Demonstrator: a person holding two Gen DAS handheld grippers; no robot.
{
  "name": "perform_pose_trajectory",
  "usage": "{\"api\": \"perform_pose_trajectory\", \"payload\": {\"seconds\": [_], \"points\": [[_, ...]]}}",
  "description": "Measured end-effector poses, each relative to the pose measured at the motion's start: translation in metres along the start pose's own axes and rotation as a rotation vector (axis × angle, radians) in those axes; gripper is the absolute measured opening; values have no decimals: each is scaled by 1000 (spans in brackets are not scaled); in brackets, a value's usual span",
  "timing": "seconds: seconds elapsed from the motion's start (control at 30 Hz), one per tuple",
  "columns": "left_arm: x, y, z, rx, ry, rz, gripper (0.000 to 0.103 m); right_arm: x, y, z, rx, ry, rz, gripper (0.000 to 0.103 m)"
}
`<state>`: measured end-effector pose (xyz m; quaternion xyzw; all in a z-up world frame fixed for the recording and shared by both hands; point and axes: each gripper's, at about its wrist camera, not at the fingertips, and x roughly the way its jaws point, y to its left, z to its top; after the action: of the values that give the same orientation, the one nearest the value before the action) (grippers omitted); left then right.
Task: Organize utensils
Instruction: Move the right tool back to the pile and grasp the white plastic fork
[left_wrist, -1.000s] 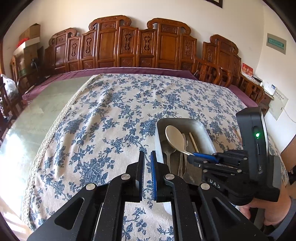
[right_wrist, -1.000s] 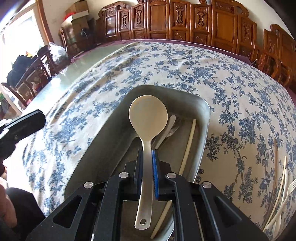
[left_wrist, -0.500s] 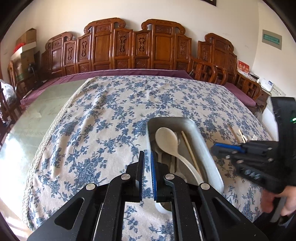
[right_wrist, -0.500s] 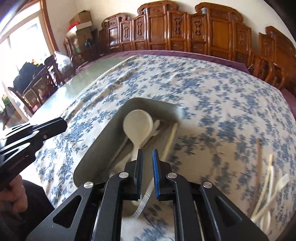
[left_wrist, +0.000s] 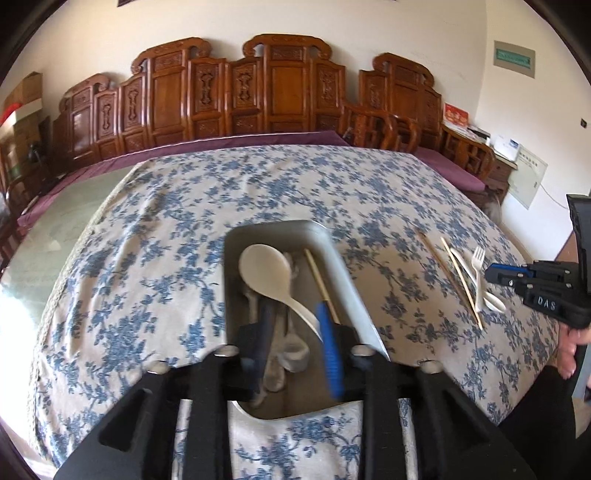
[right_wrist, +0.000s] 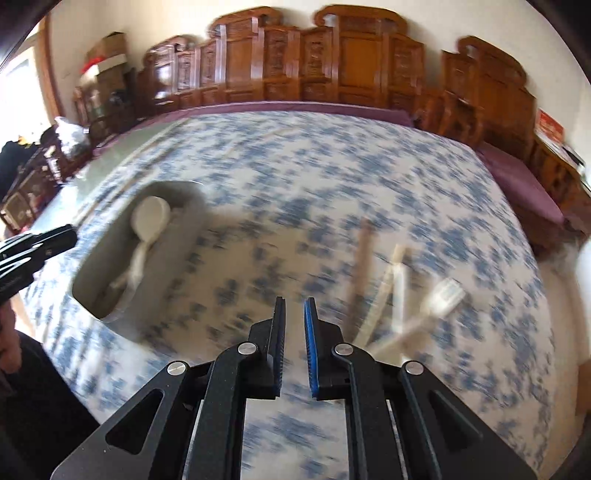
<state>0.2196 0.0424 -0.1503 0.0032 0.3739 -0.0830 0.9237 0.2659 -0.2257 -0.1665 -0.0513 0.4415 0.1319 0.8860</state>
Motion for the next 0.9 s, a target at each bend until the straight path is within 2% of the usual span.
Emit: {"api": "perform_pose_trajectory", "payload": {"seconds": [0.03, 0.1, 0.3, 0.4, 0.53, 0.67, 0.8, 0.9], "points": [[0, -4, 0, 10, 1, -7, 32, 2, -7, -2, 8, 6, -13, 12], [2, -10, -1, 20, 2, -17, 38, 5, -18, -6, 21, 16, -33, 12], [2, -22, -1, 39, 3, -36, 43, 20, -38, -14, 48, 47, -72, 14], [3, -23, -2, 39, 5, -40, 44, 27, -42, -17, 49, 62, -86, 15], [3, -26, -2, 43, 8, -47, 45, 35, -53, -23, 49, 88, -114, 23], [2, -31, -3, 55, 8, -61, 45, 35, -62, -34, 43, 113, -121, 25], [-2, -46, -3, 91, -16, -70, 45, 29, -72, -42, 59, 105, -121, 32], [-5, -56, -3, 106, -20, -76, 45, 26, -76, -44, 71, 97, -108, 33]]}}
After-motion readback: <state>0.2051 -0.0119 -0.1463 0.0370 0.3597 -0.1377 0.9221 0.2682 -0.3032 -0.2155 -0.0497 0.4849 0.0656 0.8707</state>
